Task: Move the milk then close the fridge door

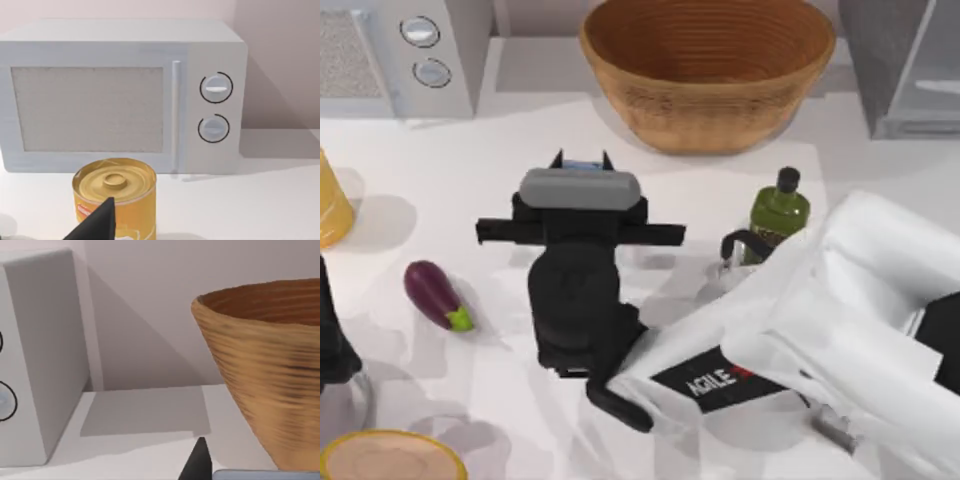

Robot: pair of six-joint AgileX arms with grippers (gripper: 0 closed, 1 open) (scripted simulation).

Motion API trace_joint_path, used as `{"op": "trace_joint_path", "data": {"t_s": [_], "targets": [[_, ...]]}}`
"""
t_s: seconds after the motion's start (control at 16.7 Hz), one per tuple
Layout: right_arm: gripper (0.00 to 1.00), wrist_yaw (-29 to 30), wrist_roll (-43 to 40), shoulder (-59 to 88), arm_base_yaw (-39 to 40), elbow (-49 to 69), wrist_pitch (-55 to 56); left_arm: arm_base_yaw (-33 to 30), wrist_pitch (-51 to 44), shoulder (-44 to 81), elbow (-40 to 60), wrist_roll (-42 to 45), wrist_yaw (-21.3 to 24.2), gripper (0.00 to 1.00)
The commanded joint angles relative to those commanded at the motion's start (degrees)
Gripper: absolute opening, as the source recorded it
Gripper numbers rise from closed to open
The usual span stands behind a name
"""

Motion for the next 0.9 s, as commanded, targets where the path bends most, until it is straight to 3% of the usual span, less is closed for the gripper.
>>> {"op": "trace_joint_path", "data": {"t_s": [0.36, 0.9], "targets": [[0.0, -14.32, -0.08, -17.24, -9.03, -7.02, 1.48, 0.0, 0.0, 0.0, 0.0, 0.0, 0.0, 1.0], [0.0, -39.21, 0.42, -40.1, -35.89, -30.5, 0.66, 0.0, 0.0, 0.0, 0.0, 0.0, 0.0, 1.0]]}}
